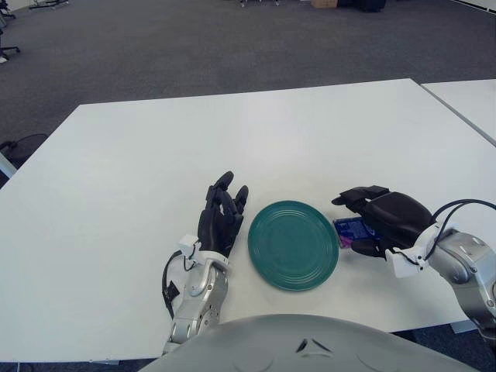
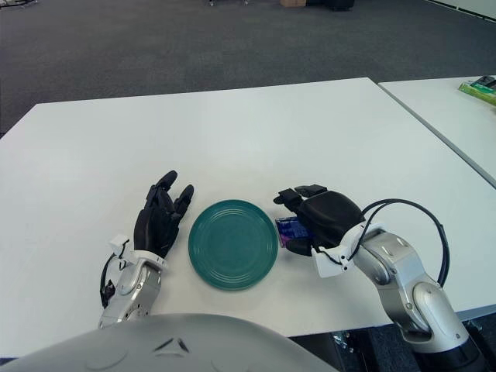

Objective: Put the gum into the plate.

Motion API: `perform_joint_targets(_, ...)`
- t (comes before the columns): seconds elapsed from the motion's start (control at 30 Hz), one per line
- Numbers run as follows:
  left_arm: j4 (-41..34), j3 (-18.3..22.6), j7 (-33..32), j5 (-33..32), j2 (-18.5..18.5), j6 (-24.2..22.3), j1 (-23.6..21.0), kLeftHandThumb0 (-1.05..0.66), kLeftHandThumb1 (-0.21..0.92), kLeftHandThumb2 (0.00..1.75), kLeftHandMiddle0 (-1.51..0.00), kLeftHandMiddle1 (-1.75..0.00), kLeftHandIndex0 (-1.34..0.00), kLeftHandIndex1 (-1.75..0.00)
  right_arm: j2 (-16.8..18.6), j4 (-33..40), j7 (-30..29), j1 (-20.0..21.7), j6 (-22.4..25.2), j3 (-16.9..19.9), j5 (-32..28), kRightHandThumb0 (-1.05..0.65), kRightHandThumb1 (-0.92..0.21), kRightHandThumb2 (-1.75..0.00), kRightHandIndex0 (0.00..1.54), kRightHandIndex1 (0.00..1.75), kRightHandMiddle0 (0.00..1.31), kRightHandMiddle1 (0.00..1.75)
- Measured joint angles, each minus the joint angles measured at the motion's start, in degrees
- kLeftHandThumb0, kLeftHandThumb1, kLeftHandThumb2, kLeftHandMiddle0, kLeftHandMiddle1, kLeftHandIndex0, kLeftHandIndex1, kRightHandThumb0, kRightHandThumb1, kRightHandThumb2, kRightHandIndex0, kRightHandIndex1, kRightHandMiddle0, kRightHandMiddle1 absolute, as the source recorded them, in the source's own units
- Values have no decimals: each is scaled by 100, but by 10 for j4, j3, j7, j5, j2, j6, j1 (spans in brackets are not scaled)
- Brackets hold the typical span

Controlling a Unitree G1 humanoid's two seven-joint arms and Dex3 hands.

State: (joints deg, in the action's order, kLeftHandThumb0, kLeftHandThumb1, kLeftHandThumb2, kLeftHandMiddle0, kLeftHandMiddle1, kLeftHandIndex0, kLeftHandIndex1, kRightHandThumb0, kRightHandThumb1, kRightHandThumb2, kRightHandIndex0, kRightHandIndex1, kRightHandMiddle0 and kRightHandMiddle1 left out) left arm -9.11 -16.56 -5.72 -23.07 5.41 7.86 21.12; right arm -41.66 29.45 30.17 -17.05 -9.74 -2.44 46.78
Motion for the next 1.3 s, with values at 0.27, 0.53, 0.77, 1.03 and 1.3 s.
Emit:
perform_joint_targets(0.27,-14,0,0,-1,0,-13,11,-71,92,77,-51,-1,-7,-80,0,-23,-8,3,2,-13,22,-95,-92,-89,32,1,0,67)
perform_joint_targets(0.53,-24,-1,0,0,2,-19,23,-70,92,77,-52,-1,-8,-81,0,-24,8,5,12,-23,34,-90,-92,-83,28,0,0,49)
perform_joint_targets(0.77,-26,-2,0,1,2,-20,26,-70,92,76,-51,-1,-8,-81,1,-42,16,5,23,-37,35,-87,-92,-79,24,0,0,39)
perform_joint_targets(1.03,-31,-1,2,1,2,-21,30,-70,92,77,-51,-1,-8,-80,4,-78,-24,4,14,-46,34,-87,-92,-80,24,0,0,38)
perform_joint_targets(1.3,-41,0,2,1,5,-23,40,-70,92,77,-52,-1,-8,-80,-1,-134,-90,4,-7,-54,37,-86,-92,-77,27,2,0,38)
